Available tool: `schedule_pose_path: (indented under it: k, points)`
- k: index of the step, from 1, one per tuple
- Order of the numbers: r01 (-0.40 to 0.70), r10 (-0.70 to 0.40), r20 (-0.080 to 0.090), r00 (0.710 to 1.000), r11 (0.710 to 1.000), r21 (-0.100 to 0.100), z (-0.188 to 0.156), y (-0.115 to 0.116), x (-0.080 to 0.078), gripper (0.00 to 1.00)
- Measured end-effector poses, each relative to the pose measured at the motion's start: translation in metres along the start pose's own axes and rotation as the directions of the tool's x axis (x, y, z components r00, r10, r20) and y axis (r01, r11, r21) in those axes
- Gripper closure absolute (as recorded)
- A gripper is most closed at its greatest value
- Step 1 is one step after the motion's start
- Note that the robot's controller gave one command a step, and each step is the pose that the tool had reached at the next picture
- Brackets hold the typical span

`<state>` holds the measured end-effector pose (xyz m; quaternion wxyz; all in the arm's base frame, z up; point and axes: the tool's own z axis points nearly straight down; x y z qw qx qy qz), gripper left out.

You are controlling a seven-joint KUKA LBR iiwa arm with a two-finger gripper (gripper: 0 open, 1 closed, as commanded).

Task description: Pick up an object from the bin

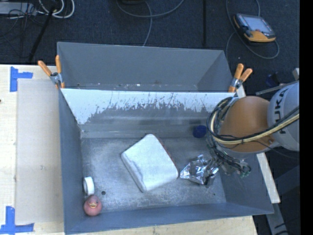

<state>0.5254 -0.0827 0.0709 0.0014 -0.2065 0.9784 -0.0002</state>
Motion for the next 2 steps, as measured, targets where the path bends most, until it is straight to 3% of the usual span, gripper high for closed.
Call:
schedule_pose_path:
  k: [1,2]
  points:
    - [-0.008,0.008,0.002,1.0,1.0,0.002,-0.109,0.016,0.022,1.0]
    - [-0.007,0.007,0.005,1.0,1.0,0.003,-0.203,0.029,0.023,1.0]
